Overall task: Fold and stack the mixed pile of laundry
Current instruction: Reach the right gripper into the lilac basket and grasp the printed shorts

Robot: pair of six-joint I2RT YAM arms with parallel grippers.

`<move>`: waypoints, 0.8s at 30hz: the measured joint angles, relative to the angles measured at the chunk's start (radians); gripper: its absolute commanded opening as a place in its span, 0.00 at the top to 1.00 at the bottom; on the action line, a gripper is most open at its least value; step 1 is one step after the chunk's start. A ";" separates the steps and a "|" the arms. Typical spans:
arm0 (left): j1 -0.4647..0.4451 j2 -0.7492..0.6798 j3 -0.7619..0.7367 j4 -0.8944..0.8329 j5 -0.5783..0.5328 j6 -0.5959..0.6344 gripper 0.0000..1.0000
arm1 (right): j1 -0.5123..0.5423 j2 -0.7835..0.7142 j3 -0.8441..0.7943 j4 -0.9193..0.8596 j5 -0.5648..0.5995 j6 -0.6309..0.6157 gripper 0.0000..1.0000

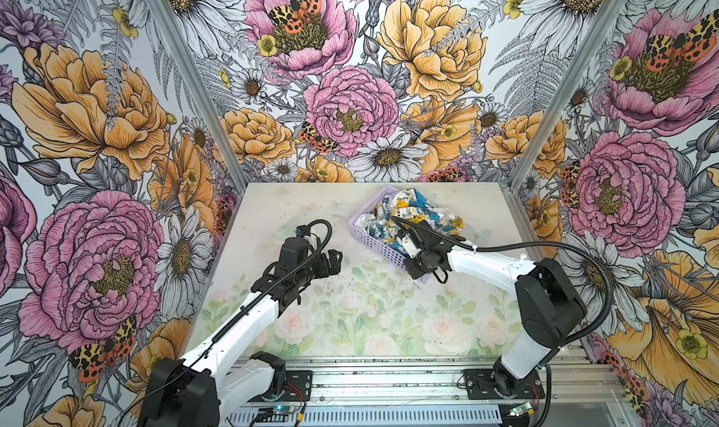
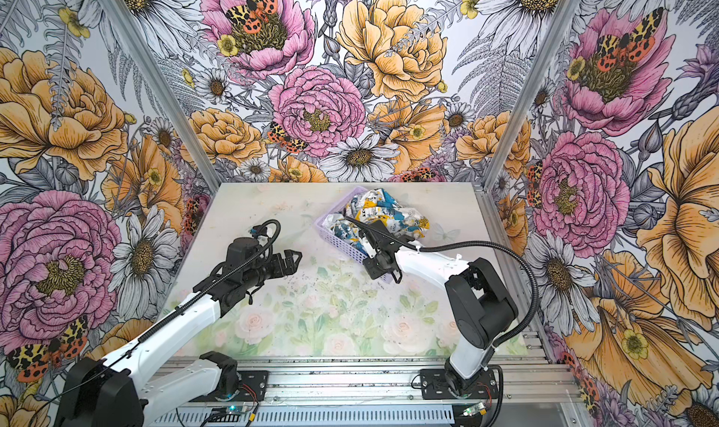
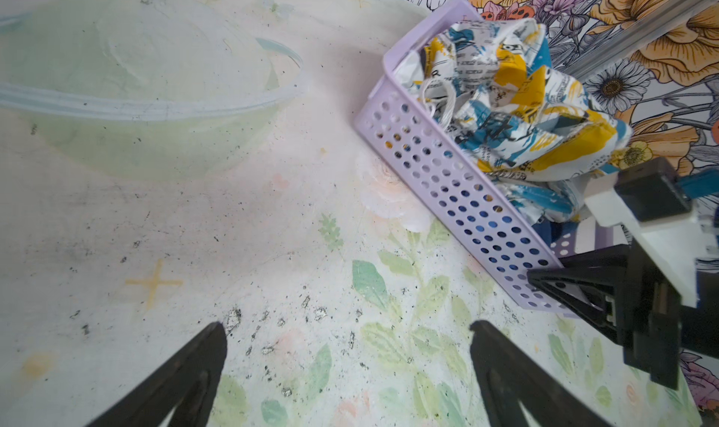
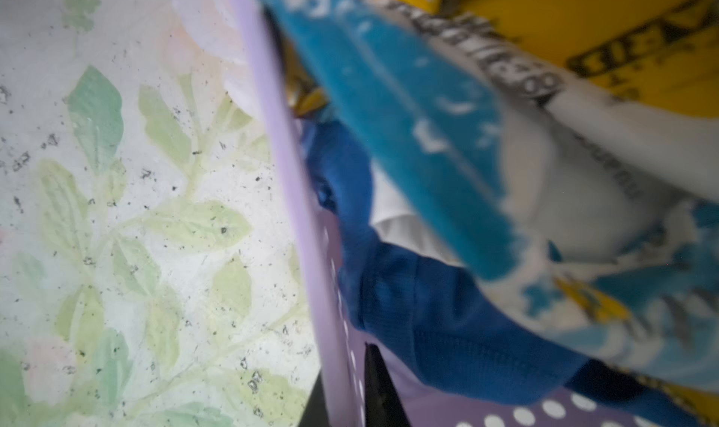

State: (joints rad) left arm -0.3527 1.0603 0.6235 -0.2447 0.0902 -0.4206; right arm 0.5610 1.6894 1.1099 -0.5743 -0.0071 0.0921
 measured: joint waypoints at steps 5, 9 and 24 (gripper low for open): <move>-0.005 0.025 0.007 0.001 0.000 0.000 0.01 | -0.137 0.000 0.001 -0.021 0.046 0.037 1.00; -0.012 0.065 0.022 0.003 0.000 0.000 0.01 | -0.260 0.029 0.038 -0.032 0.072 0.027 1.00; -0.032 0.193 0.130 0.006 0.017 0.010 0.01 | -0.491 0.311 0.389 -0.065 0.153 -0.023 1.00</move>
State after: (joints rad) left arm -0.3843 1.2530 0.7532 -0.2382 0.1070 -0.4110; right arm 0.0696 1.9999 1.4986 -0.6392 0.1459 0.0696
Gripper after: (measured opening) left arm 0.990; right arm 0.076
